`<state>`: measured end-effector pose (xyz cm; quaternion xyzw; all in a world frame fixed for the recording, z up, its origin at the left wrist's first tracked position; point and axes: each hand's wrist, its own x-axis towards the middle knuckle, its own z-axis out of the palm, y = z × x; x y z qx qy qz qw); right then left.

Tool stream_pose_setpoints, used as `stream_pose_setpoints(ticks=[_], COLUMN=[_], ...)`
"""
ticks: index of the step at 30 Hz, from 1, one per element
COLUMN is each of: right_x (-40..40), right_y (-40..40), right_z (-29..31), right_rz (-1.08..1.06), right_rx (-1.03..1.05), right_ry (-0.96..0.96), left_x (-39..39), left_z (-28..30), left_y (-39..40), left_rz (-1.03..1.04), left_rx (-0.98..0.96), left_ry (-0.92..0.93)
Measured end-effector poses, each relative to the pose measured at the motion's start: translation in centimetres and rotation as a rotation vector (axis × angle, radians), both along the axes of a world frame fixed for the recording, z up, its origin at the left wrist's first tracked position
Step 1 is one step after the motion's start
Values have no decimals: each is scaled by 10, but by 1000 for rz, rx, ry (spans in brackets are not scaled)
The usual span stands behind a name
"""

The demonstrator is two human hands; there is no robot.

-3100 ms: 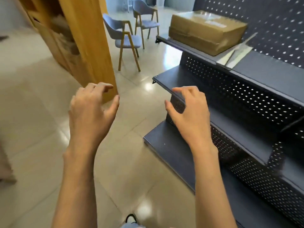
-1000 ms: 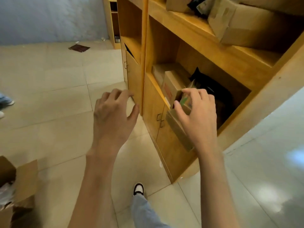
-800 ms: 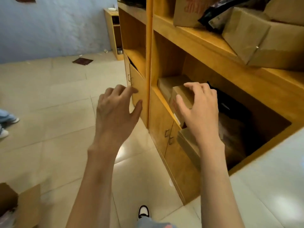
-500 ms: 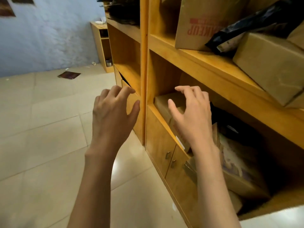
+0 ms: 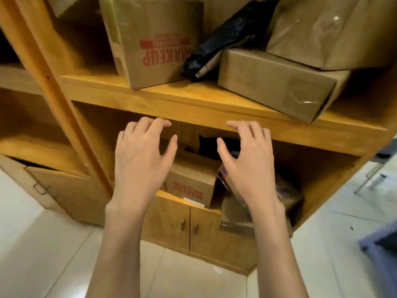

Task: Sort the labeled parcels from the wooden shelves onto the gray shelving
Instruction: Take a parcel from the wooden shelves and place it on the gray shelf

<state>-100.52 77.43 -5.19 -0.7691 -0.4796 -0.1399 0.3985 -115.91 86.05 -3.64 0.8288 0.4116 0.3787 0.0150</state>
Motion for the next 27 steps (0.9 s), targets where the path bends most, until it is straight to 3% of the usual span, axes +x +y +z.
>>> stream_pose_setpoints(ticks=[7,13,19,23,27], right_x=[-10,-4,16,42,72], right_y=[-38,-58,-54,-51,-45], right_z=[8,18,28,48,82], right_rz=[-338,-487,-474,-436,-356], right_rx=[8,-17,26,161,396], right_ry=[4,6,3,4,160], left_x=[29,56,77,96,130], left_z=[8,17,32,55,83], left_y=[8,9,24,35,42], left_rz=[-352,-501,-541,-546,-638], left_rx=[-14,-12,51,91,-62], left_ry=[-12,-33,-20,-14,-150])
